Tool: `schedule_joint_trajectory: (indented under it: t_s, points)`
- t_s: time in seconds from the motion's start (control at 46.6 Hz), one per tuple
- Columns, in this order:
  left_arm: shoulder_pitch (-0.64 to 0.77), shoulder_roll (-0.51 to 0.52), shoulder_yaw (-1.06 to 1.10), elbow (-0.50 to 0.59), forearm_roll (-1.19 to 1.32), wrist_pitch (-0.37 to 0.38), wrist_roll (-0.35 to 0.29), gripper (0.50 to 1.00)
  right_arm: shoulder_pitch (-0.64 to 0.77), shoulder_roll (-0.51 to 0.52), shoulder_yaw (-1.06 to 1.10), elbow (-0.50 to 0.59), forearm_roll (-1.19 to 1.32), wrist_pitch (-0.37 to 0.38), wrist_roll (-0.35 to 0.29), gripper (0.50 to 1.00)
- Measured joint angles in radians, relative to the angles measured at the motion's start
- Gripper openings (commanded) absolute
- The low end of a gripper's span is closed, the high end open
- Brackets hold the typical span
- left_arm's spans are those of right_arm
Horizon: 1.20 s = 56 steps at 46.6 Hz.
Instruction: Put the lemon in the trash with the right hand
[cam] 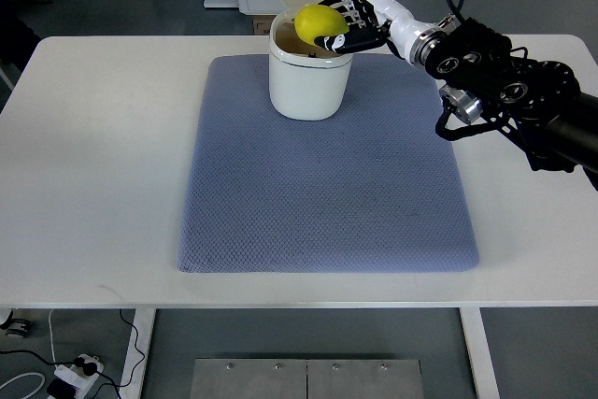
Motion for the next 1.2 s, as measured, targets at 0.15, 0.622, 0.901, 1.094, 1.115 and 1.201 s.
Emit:
schedule_joint_trajectory:
  t_s: [0.15, 0.622, 0.901, 1.094, 1.115, 1.201]
  points:
    - [0.0, 0.0, 0.0, 0.0, 0.0, 0.0, 0.0, 1.0, 0.005, -0.001, 0.001, 0.001, 0.0, -0.001, 0.0, 0.926]
    - [0.0, 0.0, 0.0, 0.0, 0.0, 0.0, 0.0, 1.0, 0.02, -0.003, 0.002, 0.008, 0.0, -0.006, -0.001, 0.962]
    - [0.0, 0.0, 0.0, 0.0, 0.0, 0.0, 0.0, 1.0, 0.023, -0.016, 0.002, 0.023, 0.0, -0.001, 0.002, 0.993]
    - [0.001, 0.0, 0.0, 0.0, 0.0, 0.0, 0.0, 1.0, 0.023, -0.079, 0.002, 0.098, -0.001, 0.003, 0.005, 1.0]
    - [0.001, 0.0, 0.0, 0.0, 0.0, 0.0, 0.0, 1.0, 0.023, -0.091, 0.002, 0.107, -0.001, 0.003, 0.006, 1.0]
    - [0.0, 0.0, 0.0, 0.0, 0.0, 0.0, 0.0, 1.0, 0.023, -0.15, 0.002, 0.171, -0.001, 0.002, 0.009, 1.0]
